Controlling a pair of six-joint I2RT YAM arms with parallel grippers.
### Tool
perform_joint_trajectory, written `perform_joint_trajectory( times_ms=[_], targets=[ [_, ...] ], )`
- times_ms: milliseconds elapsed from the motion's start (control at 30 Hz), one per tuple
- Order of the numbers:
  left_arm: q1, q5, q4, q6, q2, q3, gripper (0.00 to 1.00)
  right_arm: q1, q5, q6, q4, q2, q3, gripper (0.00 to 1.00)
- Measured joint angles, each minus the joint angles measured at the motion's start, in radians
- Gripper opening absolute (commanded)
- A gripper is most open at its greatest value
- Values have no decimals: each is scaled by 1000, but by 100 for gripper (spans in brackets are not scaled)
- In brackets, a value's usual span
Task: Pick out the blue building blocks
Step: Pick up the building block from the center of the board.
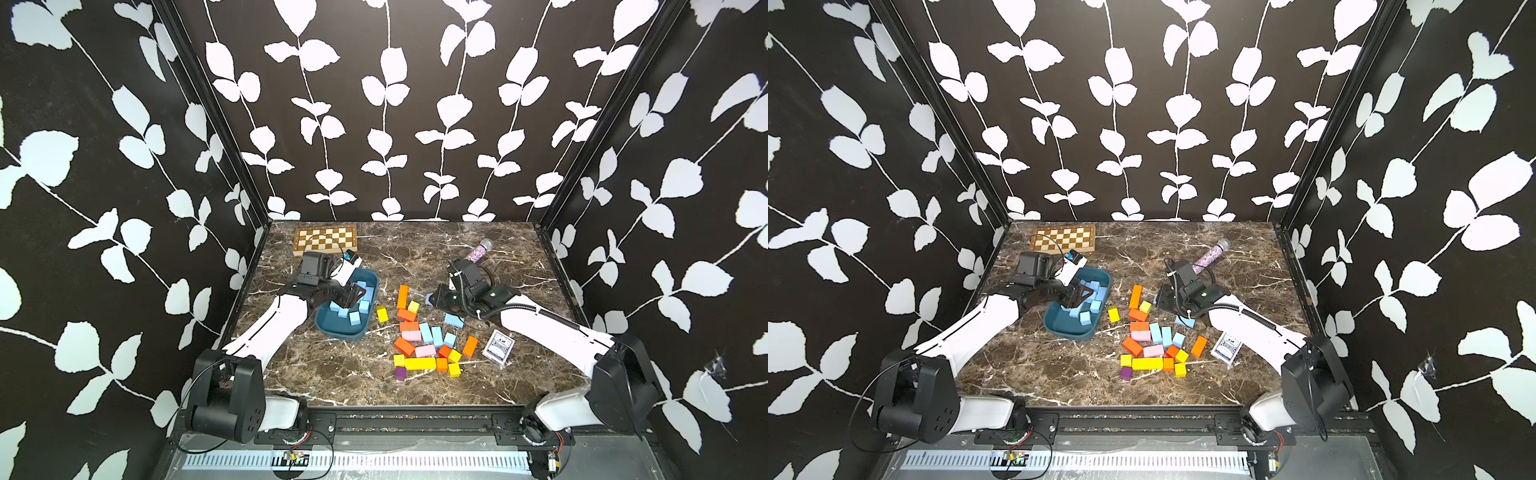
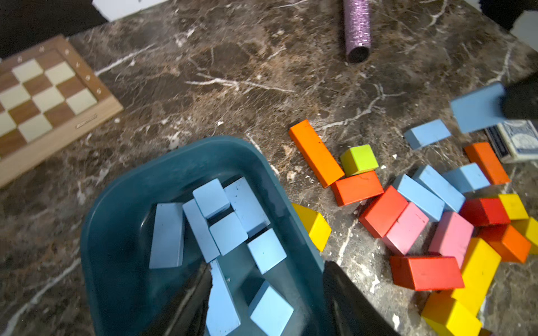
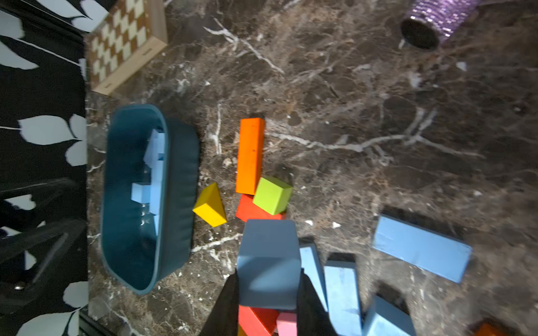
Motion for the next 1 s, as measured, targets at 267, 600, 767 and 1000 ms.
perform_joint_trajectory(
  times_ms=[267, 600, 767, 1000],
  targets=[
    [-45, 190, -23, 344, 0, 58, 65, 0, -123, -2, 169, 3, -17, 12],
    [-108, 308, -95, 615, 0, 99, 65, 0, -190, -1, 226, 13, -17, 12],
    [-123, 322, -108, 669, 5, 104, 65, 0, -216, -1, 234, 18, -17, 12],
    [-127, 323, -113, 712, 13, 114, 66, 0, -245, -1, 241, 22, -17, 12]
  ],
)
